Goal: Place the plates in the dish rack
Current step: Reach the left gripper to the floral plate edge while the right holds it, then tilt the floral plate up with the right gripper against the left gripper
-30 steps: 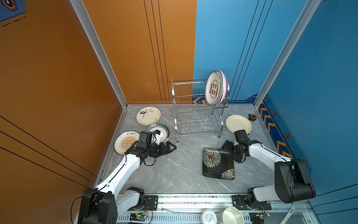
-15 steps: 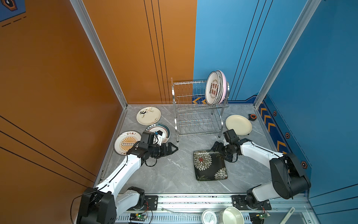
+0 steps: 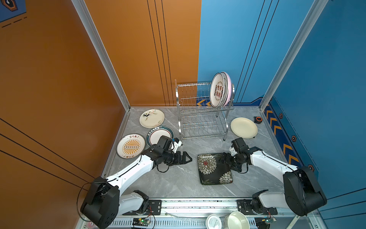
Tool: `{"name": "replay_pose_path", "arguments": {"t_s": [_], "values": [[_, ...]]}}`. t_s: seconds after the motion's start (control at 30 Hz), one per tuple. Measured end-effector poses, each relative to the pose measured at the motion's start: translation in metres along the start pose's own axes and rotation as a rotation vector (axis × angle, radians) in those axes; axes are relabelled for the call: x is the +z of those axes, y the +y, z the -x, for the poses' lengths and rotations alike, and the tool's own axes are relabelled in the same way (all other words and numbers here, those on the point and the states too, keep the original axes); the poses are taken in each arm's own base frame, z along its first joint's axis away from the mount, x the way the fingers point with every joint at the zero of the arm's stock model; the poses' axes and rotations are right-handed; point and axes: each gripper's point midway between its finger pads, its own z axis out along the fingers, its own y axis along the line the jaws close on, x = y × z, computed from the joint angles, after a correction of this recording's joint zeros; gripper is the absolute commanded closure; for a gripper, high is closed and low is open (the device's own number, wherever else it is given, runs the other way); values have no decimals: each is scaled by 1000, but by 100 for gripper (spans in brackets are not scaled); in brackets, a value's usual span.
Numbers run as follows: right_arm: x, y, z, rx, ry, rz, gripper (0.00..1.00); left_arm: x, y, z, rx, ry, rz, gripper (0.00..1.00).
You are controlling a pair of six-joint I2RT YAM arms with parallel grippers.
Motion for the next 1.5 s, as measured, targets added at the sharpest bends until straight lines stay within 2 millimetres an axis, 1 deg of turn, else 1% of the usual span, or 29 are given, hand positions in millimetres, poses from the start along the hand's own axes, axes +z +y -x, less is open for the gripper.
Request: {"name": "replay_pose_path", "arguments": {"t_s": [0.13,0.27,0.37,0.47,0.6,0.83,1.03,1.17,1.5], "values": [[5,12,-7,-29,13,36,10,14,-6,-8,22,40,18,3],[11,30,-16,-54,28,98,10,22,-6,-13,28,56,43,7],[15,42,-22,-70,37,135,11,27,-2,-15,20,61,68,13],[17,50,-26,-81,46,157,11,34,7,-16,7,75,100,22],[18,51,-26,-89,46,163,13,43,14,-17,-7,97,133,29],[15,42,-24,-119,39,172,17,56,19,-16,-10,114,172,39],[15,41,-25,-154,34,183,18,70,28,-20,-18,142,205,40],[15,42,-24,-160,34,200,19,79,30,-18,-26,143,206,40],[22,57,-23,-190,55,299,20,88,24,-9,-28,116,166,42]]}}
